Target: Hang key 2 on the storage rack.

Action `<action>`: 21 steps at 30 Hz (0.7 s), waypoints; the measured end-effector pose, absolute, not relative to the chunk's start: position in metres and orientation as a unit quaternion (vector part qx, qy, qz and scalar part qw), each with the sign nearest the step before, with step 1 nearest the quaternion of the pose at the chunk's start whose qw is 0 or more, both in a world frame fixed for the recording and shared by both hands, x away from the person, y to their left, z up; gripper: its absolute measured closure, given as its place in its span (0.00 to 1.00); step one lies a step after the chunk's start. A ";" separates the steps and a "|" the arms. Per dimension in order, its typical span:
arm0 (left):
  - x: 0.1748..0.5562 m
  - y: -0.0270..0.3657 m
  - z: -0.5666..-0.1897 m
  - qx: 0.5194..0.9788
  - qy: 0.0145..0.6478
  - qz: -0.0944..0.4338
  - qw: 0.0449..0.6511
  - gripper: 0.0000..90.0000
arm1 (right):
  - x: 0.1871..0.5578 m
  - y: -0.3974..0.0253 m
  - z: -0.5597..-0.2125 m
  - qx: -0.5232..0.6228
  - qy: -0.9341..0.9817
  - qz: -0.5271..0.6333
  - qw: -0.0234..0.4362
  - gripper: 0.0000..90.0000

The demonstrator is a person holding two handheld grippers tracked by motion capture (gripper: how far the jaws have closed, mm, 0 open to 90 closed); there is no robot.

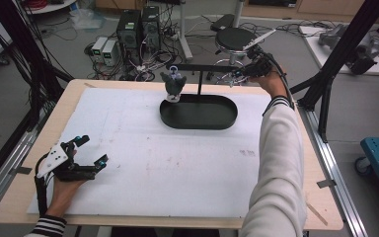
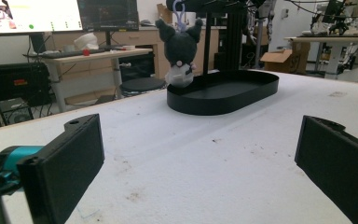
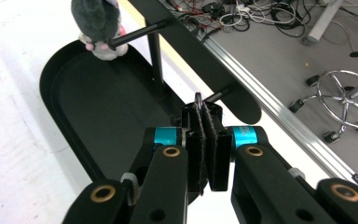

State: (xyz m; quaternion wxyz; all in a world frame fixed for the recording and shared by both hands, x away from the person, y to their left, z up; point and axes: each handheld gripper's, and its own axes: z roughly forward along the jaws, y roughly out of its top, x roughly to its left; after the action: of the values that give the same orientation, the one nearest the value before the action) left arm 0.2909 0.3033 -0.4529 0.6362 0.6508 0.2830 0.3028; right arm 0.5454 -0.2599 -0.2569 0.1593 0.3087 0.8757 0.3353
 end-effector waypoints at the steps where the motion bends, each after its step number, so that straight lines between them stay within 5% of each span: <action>1: 0.291 0.303 -0.453 0.651 0.283 0.303 0.636 0.02 | 0.546 -0.260 -0.257 0.311 0.875 0.335 0.159 0.98; 11: 0.291 0.303 -0.453 0.651 0.283 0.303 0.636 0.02 | 0.549 -0.262 -0.260 0.318 0.871 0.338 0.162 0.97; 17: 0.291 0.303 -0.453 0.652 0.282 0.303 0.636 0.02 | 0.546 -0.267 -0.258 0.327 0.866 0.334 0.177 0.87; 21: 0.291 0.303 -0.453 0.651 0.283 0.303 0.636 0.02 | 0.544 -0.271 -0.255 0.331 0.859 0.341 0.192 0.64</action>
State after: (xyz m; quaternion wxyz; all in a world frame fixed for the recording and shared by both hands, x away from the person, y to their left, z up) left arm 0.2908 0.3032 -0.4529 0.6356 0.6511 0.2829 0.3034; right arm 0.5441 -0.2710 -0.2553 0.1925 0.3311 0.8586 0.3407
